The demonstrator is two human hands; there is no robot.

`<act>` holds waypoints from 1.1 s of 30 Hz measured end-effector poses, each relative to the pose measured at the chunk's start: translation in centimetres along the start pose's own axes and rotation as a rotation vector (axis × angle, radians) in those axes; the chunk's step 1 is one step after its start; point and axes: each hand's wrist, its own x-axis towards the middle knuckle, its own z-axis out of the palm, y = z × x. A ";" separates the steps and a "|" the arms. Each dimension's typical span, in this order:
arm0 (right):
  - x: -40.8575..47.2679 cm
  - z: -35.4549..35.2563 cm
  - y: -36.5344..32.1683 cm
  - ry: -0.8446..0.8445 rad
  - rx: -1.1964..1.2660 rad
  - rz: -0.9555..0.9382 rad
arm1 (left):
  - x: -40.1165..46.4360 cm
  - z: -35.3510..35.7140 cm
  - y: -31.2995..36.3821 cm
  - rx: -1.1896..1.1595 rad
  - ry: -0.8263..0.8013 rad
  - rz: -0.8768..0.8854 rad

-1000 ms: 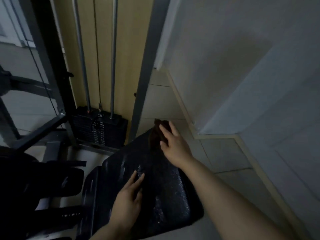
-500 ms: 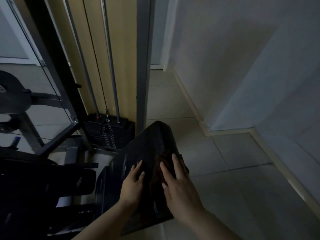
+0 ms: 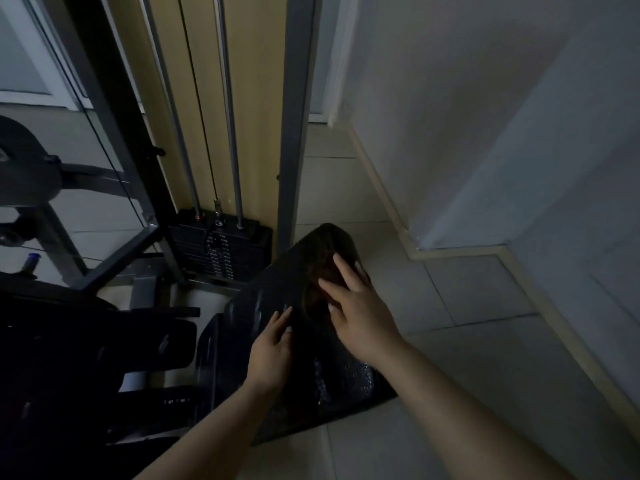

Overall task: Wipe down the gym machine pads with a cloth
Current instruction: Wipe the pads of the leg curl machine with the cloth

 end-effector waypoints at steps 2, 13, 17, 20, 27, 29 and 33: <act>-4.7 0.7 -0.7 0.019 -0.093 -0.016 | 0.0 -0.5 -0.1 -0.036 -0.020 -0.009; -2.5 1.9 -3.7 -0.107 -0.624 0.031 | -1.5 -2.5 -2.5 0.044 -0.095 -0.015; 7.4 2.6 -4.4 -0.252 -0.816 0.042 | -1.6 -3.0 -3.8 0.048 -0.153 -0.009; 12.6 3.7 -4.7 -0.307 -0.850 0.052 | -1.3 -3.4 -4.8 0.081 -0.197 0.046; 3.7 5.0 -5.9 -0.254 -0.784 -0.017 | -1.2 -4.0 -6.3 0.033 -0.227 0.081; -1.4 6.4 -6.4 -0.249 -0.713 0.008 | -1.0 -4.1 -6.6 0.022 -0.213 0.057; -8.6 7.9 -5.9 -0.371 -0.701 0.007 | -0.9 -4.1 -6.8 0.045 -0.232 0.077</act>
